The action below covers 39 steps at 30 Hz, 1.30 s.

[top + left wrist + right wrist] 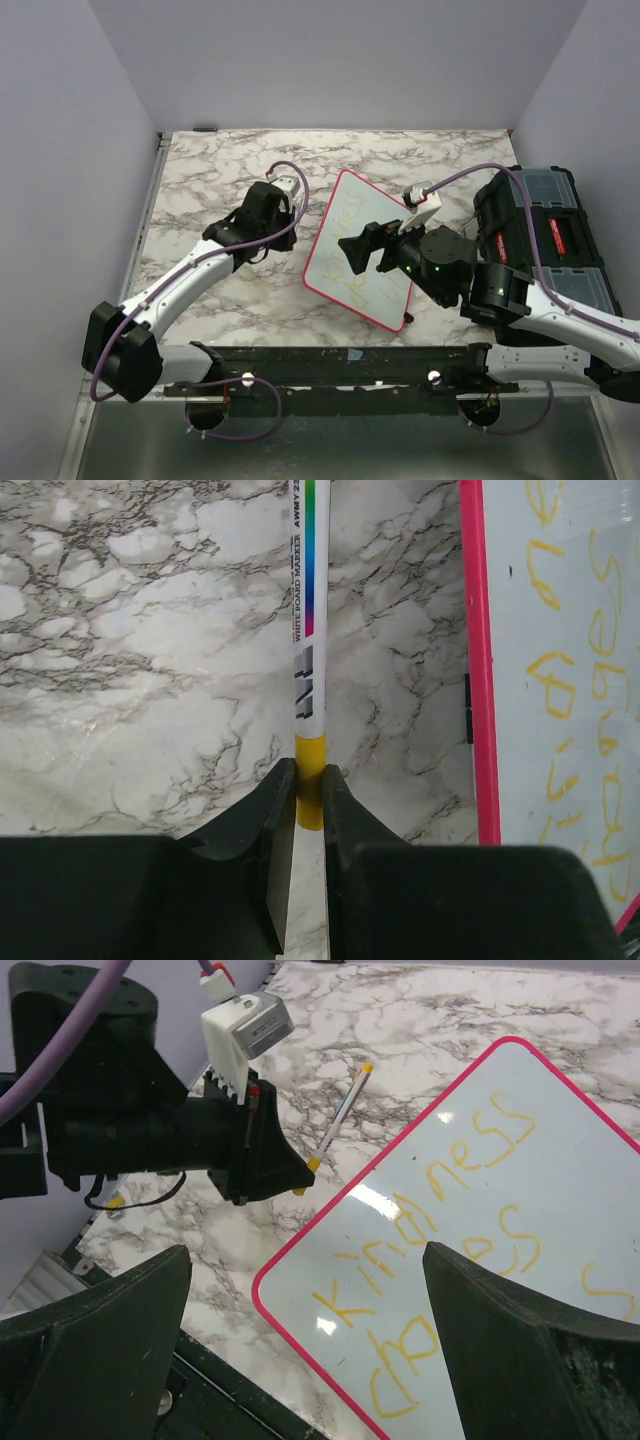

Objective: Write a sentence on the whiteboard
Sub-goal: Put down the whiteboard marker at the center of the board.

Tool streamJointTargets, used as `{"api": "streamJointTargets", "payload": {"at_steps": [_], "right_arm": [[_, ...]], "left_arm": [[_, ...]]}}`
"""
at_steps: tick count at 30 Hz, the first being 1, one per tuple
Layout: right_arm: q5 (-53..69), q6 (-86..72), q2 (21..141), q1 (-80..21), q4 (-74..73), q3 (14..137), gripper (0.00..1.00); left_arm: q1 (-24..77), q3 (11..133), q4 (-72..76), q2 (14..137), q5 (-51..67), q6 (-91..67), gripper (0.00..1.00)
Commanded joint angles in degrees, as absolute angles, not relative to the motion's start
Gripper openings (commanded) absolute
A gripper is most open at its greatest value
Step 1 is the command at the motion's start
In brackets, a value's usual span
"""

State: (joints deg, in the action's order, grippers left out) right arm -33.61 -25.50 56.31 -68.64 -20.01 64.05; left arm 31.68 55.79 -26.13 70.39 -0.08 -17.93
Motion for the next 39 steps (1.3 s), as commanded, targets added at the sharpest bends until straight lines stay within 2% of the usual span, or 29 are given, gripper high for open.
{"api": "streamJointTargets", "payload": {"at_steps": [1,10,22,26,32,34,36,39], "right_arm": [[-36.0,-26.2,54.7,-69.1,-21.4,63.0,1.0],[-36.6,-26.2,53.8,-69.0,-22.7,62.4,1.0],[-36.3,-26.0,54.2,-69.0,-22.7,62.0,1.0],[-36.0,-26.1,54.4,-69.1,-22.7,61.9,1.0],[-35.9,-26.3,54.3,-69.0,-23.0,62.2,1.0],[-35.9,-26.3,54.3,-69.0,-23.2,62.3,1.0],[-35.8,-26.3,54.3,-69.0,-23.3,62.4,1.0],[-35.7,-26.3,54.5,-69.0,-23.6,62.8,1.0]], "left_arm": [[30.2,59.0,-22.2,77.1,7.4,-21.2,0.0],[29.9,64.0,-21.6,91.5,10.9,-23.8,0.0],[29.5,63.0,-18.9,97.0,13.6,-24.7,0.0],[29.3,62.8,-19.0,97.2,13.5,-25.1,0.14],[28.8,62.1,-18.5,95.6,13.8,-24.5,0.55],[28.6,61.9,-18.4,94.8,13.4,-24.4,0.74],[28.3,61.9,-18.8,93.9,13.0,-24.2,0.79],[27.7,62.0,-19.8,92.2,12.3,-23.8,0.81]]}}
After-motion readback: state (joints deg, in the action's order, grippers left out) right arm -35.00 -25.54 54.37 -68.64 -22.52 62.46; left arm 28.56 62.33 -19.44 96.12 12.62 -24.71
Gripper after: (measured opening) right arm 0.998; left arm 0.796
